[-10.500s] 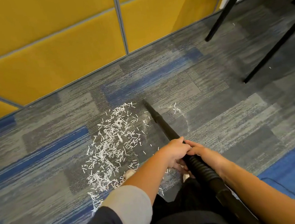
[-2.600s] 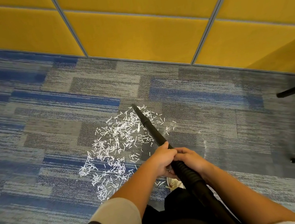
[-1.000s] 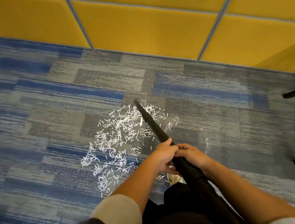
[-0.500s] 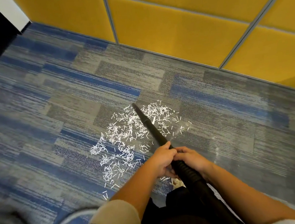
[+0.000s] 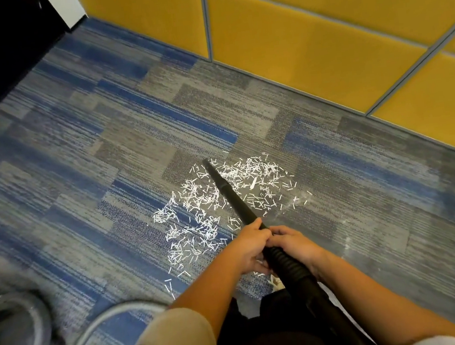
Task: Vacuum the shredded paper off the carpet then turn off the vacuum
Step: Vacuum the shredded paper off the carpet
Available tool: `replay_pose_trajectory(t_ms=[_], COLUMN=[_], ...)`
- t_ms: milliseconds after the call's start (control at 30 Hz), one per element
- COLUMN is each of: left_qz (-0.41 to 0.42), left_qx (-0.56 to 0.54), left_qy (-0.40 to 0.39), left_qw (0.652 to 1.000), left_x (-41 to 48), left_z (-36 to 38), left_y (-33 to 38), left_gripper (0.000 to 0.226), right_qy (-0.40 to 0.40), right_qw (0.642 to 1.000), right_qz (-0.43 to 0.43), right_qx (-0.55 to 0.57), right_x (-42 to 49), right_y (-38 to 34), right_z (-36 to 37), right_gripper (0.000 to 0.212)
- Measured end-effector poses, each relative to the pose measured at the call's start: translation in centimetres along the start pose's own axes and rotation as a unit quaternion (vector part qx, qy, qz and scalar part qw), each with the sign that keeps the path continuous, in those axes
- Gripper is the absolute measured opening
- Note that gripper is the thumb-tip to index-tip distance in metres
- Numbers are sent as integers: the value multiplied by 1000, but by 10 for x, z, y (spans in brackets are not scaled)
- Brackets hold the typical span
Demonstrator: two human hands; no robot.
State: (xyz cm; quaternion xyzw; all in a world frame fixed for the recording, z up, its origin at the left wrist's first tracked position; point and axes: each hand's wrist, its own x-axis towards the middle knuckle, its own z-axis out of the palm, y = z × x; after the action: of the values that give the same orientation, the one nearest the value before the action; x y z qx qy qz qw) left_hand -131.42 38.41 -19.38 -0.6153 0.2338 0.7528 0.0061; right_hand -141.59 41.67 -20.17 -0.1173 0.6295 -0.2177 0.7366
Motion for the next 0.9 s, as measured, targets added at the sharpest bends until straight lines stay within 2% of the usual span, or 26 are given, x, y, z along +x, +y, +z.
replay_pose_trajectory(t_ms=[233, 467, 733, 900], left_qz=[6, 6, 6, 1], left_qx=[-8, 38, 82, 88], left_qy=[8, -13, -35, -43], left_qw=[1000, 999, 996, 995], left_x=[-2, 0, 11, 15], left_z=[-16, -2, 34, 44], left_y=[-7, 2, 17, 21], left_gripper=[61, 59, 59, 58], right_qy=[2, 22, 82, 89], right_qw=[1000, 999, 995, 995], right_qz=[12, 7, -26, -25], right_qx=[6, 37, 49, 48], right_x=[5, -1, -10, -9], right_y=[3, 6, 6, 4], right_z=[17, 1, -33, -43], right_gripper=[34, 23, 24, 26])
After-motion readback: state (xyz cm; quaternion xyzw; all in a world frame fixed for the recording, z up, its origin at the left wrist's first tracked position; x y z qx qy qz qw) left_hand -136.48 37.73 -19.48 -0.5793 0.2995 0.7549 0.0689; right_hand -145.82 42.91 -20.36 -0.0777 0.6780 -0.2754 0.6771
